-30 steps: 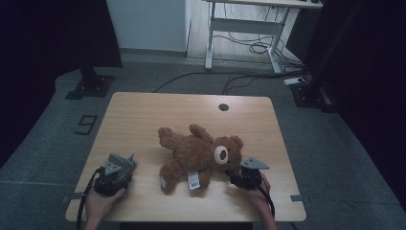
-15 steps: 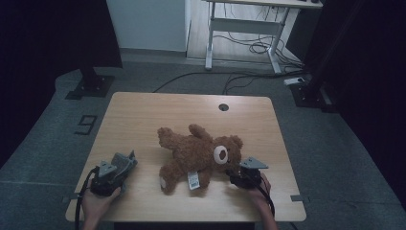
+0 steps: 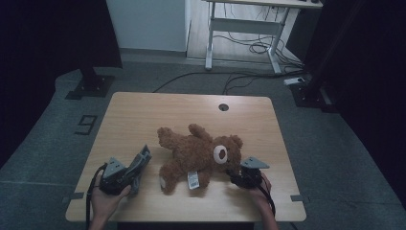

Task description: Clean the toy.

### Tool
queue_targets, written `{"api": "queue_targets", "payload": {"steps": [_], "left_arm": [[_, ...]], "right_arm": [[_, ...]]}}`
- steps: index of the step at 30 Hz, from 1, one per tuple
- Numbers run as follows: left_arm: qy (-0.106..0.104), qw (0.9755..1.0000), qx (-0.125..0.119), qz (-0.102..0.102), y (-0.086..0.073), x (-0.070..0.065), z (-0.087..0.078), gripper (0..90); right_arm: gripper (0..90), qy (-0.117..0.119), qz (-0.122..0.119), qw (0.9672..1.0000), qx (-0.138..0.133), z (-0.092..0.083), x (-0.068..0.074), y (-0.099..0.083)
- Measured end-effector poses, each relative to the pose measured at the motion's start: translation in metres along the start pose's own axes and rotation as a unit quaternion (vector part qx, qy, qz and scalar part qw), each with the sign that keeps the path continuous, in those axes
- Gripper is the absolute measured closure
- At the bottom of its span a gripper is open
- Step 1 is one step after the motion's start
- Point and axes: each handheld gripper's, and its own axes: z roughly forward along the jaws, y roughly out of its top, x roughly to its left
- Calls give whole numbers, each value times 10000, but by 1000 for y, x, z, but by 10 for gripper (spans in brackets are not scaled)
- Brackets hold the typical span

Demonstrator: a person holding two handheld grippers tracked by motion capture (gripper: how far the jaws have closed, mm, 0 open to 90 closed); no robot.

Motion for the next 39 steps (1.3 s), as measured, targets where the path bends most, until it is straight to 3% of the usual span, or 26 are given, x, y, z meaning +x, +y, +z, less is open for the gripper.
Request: {"api": "queue_targets", "payload": {"steps": [4,7,14,18,23,29,32,36,39], "left_arm": [[-100,9998,-126,88,10,-9,4,774],[17,9990,-185,418,18,-25,5,774],[-266,9965,-175,769,38,-58,24,773],[-392,9955,-193,840,52,-72,38,773],[-629,9929,-237,980,68,-90,49,773],[-846,9879,-322,1259,85,-112,57,773],[-1013,9858,-346,1293,93,-121,62,773],[-1253,9820,-209,1399,98,-135,78,773],[-1321,9810,-40,1419,99,-144,96,772]], "right_arm": [[444,42,40,10000,-29,2,-3,-1],[445,54,96,9999,-72,2,-3,-2],[458,188,99,9997,-84,-2,-2,-3],[466,293,138,9993,-175,-4,-3,-4],[472,286,122,9994,-174,-3,-3,-4],[487,219,105,9994,-241,-2,-1,-5],[492,220,96,9994,-268,-1,-1,-5],[492,263,64,9991,-312,1,-1,-5],[491,279,59,9991,-304,0,-1,-5]]}}
